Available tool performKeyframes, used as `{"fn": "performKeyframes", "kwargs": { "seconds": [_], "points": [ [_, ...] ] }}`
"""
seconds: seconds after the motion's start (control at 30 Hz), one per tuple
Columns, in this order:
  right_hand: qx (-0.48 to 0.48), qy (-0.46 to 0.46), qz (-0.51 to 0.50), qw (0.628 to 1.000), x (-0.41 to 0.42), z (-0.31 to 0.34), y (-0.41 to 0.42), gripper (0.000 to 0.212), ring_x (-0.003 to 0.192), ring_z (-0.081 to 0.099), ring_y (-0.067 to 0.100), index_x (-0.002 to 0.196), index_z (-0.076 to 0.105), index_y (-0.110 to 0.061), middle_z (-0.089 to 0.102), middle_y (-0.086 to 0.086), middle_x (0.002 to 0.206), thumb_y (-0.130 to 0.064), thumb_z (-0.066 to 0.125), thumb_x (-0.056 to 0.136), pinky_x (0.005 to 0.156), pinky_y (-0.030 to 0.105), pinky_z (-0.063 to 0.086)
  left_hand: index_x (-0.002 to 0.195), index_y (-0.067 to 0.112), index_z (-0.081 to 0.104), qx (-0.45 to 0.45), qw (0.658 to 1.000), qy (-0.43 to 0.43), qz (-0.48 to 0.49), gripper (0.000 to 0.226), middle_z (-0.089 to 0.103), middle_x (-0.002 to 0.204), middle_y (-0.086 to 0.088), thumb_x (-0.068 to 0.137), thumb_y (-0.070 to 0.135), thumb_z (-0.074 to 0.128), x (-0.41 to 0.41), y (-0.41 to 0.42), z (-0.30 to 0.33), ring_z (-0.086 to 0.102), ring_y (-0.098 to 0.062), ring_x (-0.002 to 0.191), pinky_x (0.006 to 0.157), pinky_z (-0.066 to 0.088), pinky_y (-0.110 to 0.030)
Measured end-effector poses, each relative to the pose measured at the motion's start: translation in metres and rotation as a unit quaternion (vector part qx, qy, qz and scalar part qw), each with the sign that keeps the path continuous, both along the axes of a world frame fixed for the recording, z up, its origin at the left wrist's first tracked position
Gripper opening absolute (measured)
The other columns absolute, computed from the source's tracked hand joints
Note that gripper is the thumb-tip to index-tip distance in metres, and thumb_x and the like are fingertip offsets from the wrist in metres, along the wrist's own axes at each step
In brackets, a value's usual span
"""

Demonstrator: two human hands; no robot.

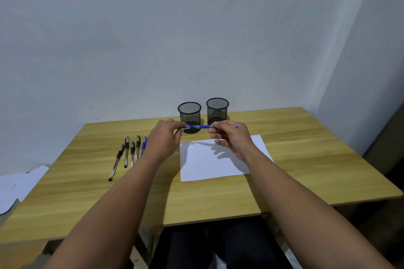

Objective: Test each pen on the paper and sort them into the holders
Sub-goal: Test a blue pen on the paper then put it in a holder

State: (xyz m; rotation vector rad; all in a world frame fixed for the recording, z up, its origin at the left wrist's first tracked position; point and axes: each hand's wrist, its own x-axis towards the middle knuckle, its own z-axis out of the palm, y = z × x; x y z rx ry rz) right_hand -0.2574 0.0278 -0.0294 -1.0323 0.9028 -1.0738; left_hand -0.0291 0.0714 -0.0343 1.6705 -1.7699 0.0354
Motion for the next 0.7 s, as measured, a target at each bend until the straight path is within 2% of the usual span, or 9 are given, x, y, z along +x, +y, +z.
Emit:
{"fn": "performKeyframes", "kwargs": {
  "seconds": [0.27, 0.43, 0.57, 0.7],
  "points": [
    [-0.003, 0.009, 0.014, 1.0, -0.002, 0.002, 0.004, 0.024, 0.066, 0.074, 0.013, 0.11, 0.078, 0.006, 0.081, 0.014, 0.089, -0.013, 0.078, 0.096, 0.058, 0.023, 0.061, 0.118, 0.024, 0.075, 0.001, 1.0, -0.007, -0.006, 0.022, 0.07, 0.101, 0.005, 0.099, 0.025, 0.062, -0.005, 0.002, 0.003, 0.056, -0.021, 0.101, 0.074, 0.051, -0.04],
    [-0.012, 0.049, 0.034, 0.998, -0.001, 0.001, 0.006, 0.016, 0.068, 0.074, 0.011, 0.106, 0.08, -0.005, 0.082, 0.008, 0.092, -0.017, 0.081, 0.095, 0.057, 0.023, 0.06, 0.112, 0.024, 0.076, 0.003, 0.999, -0.004, -0.037, 0.018, 0.071, 0.101, 0.006, 0.098, 0.023, 0.064, -0.009, -0.001, 0.005, 0.057, -0.021, 0.101, 0.078, 0.05, -0.04],
    [-0.021, 0.093, 0.03, 0.995, -0.008, 0.002, 0.004, 0.015, 0.062, 0.067, 0.006, 0.102, 0.082, -0.008, 0.083, 0.005, 0.091, -0.019, 0.084, 0.092, 0.057, 0.02, 0.053, 0.109, 0.023, 0.077, 0.027, 0.994, 0.101, -0.033, 0.016, 0.071, 0.098, 0.007, 0.097, 0.023, 0.067, -0.013, 0.001, 0.012, 0.06, -0.013, 0.095, 0.071, 0.044, -0.025],
    [0.0, 0.069, 0.04, 0.997, -0.014, 0.002, -0.001, 0.004, 0.06, 0.067, 0.006, 0.095, 0.082, -0.006, 0.08, 0.01, 0.084, -0.009, 0.081, 0.093, 0.055, 0.017, 0.054, 0.104, 0.023, 0.078, 0.081, 0.984, 0.146, -0.064, 0.014, 0.075, 0.096, 0.006, 0.098, 0.023, 0.065, -0.019, 0.0, 0.02, 0.062, -0.003, 0.08, 0.068, 0.042, -0.026]
  ]
}}
